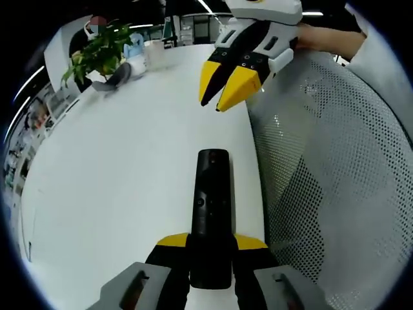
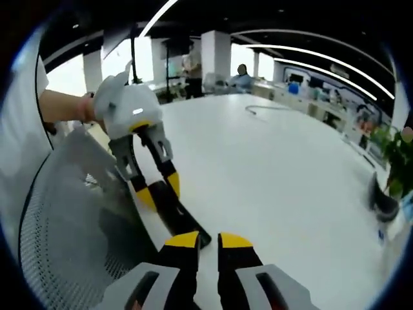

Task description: Press the specified remote control buttons in sequence, fully releasing each button before pressing the next.

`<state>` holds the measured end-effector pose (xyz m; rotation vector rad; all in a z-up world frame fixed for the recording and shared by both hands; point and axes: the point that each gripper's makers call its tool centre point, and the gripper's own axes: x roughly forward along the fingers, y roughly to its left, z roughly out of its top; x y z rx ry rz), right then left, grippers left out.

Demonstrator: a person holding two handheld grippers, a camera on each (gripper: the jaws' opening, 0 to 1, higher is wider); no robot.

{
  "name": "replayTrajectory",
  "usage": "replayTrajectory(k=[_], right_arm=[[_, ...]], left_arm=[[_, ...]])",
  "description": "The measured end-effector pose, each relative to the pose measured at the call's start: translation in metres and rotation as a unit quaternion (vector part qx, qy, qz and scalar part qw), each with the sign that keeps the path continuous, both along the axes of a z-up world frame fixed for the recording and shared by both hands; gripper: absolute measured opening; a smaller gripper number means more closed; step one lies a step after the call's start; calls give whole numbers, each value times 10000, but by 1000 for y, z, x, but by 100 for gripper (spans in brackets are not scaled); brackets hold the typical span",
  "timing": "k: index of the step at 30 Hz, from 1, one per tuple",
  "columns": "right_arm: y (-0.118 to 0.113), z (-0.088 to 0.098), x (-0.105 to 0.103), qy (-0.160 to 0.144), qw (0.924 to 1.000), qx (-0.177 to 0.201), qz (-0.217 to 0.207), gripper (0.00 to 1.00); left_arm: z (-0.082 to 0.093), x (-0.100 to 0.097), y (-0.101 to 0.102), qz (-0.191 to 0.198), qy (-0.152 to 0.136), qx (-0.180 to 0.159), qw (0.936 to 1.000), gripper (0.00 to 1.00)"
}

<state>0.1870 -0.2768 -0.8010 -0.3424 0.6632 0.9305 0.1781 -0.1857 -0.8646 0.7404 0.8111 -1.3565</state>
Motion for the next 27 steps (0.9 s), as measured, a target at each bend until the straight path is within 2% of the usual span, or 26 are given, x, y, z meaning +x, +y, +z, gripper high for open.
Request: replayTrajectory(k=[4,6,7,11,15,18,25,27], right_arm=[[2,-2,-2,108,9999,61,53,6],[6,-4,-6,362,9990,240,91,6],[7,-4,-7,388,9989,228,101,6],[11,-10,-13,459,9984,76,308,6],[12,-17,-18,465,9973,-245,505,10],[12,-19,-21,511,9962,-303,631,6],[14,-28,-32,681,9909,-595,999,5],[12,-32,-34,682,9884,-756,1126,4]], left_arm=[[1,0,0,-93,-16,-307,9995,24],[1,-1,-1,-75,8,-591,9982,24],[2,-1,-1,-80,28,-755,9971,24],[3,-1,-1,-36,53,-1096,9940,24],[4,-2,-1,56,125,-1384,9903,24],[4,-2,-1,72,131,-1463,9891,24],[5,-5,-2,-38,76,-1502,9886,24],[5,-4,-1,111,264,-1567,9872,24]])
